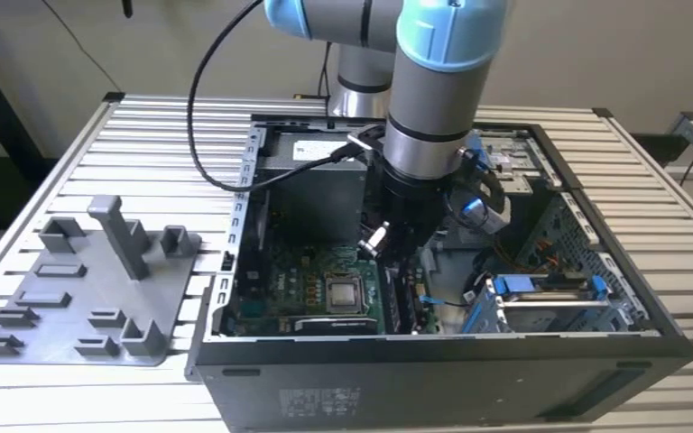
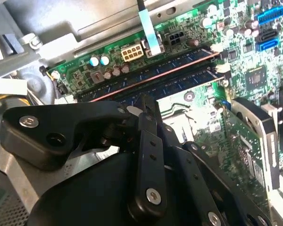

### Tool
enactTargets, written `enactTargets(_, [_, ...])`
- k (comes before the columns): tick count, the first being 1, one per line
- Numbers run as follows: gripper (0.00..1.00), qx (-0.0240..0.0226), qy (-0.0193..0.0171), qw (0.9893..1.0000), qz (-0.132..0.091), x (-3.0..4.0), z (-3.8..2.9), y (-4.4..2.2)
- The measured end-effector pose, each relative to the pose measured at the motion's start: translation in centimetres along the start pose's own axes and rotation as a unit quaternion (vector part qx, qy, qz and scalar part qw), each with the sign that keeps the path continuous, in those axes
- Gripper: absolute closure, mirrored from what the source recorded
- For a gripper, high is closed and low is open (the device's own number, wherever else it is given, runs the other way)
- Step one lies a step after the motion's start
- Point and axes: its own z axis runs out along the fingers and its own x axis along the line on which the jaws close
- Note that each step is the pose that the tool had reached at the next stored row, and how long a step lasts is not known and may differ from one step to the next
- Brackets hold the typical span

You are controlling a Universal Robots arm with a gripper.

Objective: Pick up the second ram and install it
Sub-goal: 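Press down the second ram until it locks into place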

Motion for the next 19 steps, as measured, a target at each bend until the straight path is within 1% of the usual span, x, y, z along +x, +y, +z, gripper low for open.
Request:
enactTargets(5, [0.89,-0.0009,-0.0016,0.9997,-0.025,0.18,0.21,0.15])
enactTargets(9, [0.89,-0.0009,-0.0029,0.9986,-0.054,0.19,0.22,0.18])
enactTargets(12, [0.89,-0.0008,-0.0037,0.9969,-0.078,0.21,0.21,0.19])
enactTargets(15, [0.89,-0.0007,-0.0046,0.9949,-0.100,0.23,0.21,0.20])
enactTargets(17, [0.89,-0.0007,-0.0051,0.9932,-0.116,0.23,0.21,0.21])
enactTargets(19, [0.89,-0.0006,-0.0058,0.9911,-0.133,0.23,0.21,0.22])
